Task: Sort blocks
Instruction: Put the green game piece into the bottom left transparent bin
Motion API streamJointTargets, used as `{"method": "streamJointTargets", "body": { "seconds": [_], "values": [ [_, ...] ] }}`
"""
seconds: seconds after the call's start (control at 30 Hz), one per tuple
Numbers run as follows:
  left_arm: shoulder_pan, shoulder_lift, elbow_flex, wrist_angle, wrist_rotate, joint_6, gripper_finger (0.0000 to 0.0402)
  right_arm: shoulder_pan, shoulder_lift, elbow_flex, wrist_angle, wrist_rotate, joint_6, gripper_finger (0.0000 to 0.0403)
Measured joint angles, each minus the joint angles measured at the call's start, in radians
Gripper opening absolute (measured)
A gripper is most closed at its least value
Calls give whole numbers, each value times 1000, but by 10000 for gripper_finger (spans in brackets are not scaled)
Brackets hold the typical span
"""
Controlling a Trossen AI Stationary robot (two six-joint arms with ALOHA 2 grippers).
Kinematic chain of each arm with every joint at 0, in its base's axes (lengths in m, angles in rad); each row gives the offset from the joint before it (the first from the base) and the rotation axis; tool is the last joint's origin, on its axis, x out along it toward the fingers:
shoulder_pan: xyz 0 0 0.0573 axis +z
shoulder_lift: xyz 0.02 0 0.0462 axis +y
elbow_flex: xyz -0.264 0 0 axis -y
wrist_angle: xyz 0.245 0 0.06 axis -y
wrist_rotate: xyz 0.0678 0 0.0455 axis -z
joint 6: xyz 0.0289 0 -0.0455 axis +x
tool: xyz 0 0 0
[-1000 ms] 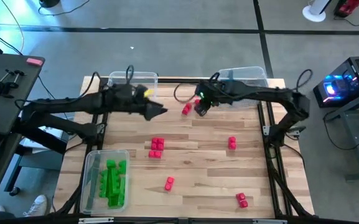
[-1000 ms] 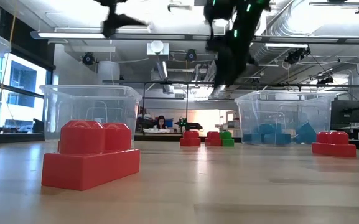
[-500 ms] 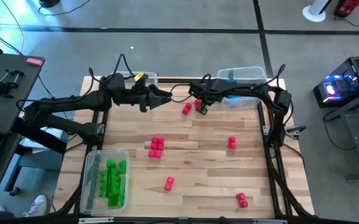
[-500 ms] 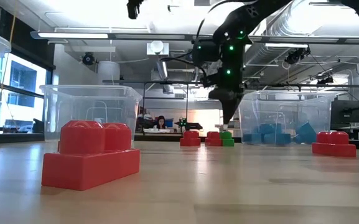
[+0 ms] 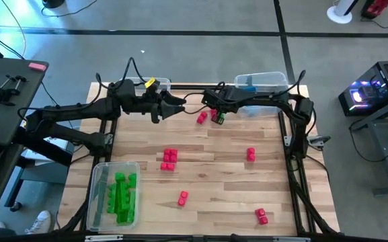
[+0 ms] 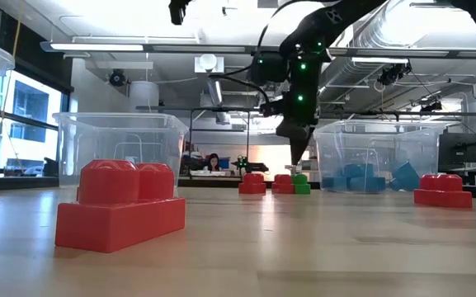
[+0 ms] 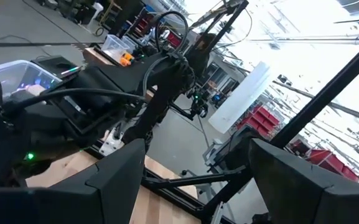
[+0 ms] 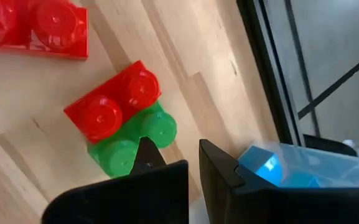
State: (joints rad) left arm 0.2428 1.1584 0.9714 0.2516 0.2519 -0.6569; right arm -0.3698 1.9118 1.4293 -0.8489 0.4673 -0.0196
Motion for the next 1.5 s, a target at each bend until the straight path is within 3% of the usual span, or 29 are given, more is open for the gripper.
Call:
{"method": "streamJointTargets", "body": {
  "seconds": [0.63,0.93,1.1,1.27,1.37,1.5],
  "values": [
    [-22,0,0,-10,0,14,272,27,66,-5,-28,-36,72,0],
    [-22,0,0,-23,0,43,272,193,57,-5,-90,-227,-67,0],
    [-20,0,0,-22,0,62,272,299,58,7,-26,-217,-132,0],
    [-20,0,0,-19,0,59,272,333,22,47,0,-218,-142,0],
    [-20,0,0,-14,0,59,272,334,-30,47,-10,-235,-73,0],
    [-20,0,0,-17,21,60,272,313,-92,48,-34,-330,197,0]
  ]
}}
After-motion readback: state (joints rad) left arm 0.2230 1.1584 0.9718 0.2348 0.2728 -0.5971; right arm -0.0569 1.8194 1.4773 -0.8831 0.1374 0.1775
